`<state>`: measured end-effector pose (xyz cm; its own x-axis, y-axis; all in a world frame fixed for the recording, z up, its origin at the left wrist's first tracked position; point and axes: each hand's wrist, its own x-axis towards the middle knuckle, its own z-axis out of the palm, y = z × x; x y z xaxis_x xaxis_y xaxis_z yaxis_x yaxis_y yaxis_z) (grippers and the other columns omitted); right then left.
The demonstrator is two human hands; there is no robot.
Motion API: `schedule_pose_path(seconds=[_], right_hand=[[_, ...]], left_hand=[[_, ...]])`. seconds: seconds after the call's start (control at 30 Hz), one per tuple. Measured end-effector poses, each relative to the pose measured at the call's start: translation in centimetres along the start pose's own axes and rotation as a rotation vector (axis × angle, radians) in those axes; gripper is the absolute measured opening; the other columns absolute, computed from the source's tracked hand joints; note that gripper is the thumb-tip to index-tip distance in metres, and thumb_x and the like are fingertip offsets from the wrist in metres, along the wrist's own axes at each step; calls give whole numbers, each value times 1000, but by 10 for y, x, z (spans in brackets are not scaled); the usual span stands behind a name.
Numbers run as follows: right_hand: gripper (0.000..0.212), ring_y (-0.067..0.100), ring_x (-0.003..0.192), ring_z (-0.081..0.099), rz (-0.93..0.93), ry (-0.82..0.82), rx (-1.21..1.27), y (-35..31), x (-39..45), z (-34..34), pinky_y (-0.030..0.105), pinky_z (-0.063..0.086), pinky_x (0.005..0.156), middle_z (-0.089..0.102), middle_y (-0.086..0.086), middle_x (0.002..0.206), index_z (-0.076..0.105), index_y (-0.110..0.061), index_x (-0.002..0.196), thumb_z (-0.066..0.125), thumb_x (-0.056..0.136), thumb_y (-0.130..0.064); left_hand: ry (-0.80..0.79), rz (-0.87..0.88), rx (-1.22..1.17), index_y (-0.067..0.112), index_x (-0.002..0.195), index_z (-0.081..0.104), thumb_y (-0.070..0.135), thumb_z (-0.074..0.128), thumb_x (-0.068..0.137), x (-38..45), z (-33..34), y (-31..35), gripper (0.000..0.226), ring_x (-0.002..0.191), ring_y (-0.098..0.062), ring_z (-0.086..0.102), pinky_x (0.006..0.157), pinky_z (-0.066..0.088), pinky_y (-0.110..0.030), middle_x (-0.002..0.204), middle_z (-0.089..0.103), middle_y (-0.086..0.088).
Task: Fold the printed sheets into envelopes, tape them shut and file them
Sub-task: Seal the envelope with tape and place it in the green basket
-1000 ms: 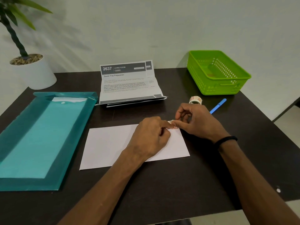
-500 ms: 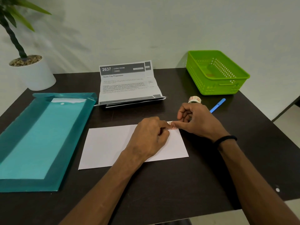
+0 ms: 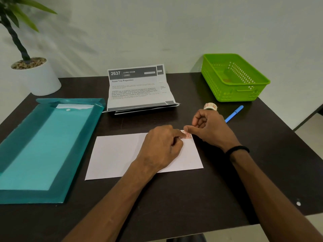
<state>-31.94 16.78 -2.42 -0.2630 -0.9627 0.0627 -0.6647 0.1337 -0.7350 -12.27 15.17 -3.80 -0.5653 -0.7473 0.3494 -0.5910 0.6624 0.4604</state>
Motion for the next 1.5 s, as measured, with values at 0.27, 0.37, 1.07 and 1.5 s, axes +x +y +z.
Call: schedule_pose_path(seconds=[0.27,0.37,1.07,1.5], right_hand=[[24,3,48,60,6,-73,15,0,1,-5,16,52,50,72,6,78,62,-16,89,85,86,-22],[22,5,49,61,7,-132,22,0,2,-9,16,52,50,71,5,79,62,-16,92,84,88,-19],[58,5,79,59,-39,-360,99,4,-21,-27,16,53,67,69,0,99,68,-19,103,99,57,-35],[23,10,80,55,-63,67,-63,3,-98,0,17,42,67,61,-8,97,67,-28,93,84,83,-40]], left_hand=[[-10,-78,56,32,139,64,31,50,104,1,4,6,38,87,-10,53,82,44,-24,104,67,2],[2,-87,91,31,139,62,31,50,104,1,5,10,37,98,-15,61,87,48,-28,111,68,0],[156,-117,-243,23,124,72,24,68,96,-7,-18,-7,28,87,-3,61,87,51,-19,95,68,12],[-663,-294,335,41,149,39,82,80,53,-26,-127,-74,112,131,-20,40,116,40,-44,143,40,4]])
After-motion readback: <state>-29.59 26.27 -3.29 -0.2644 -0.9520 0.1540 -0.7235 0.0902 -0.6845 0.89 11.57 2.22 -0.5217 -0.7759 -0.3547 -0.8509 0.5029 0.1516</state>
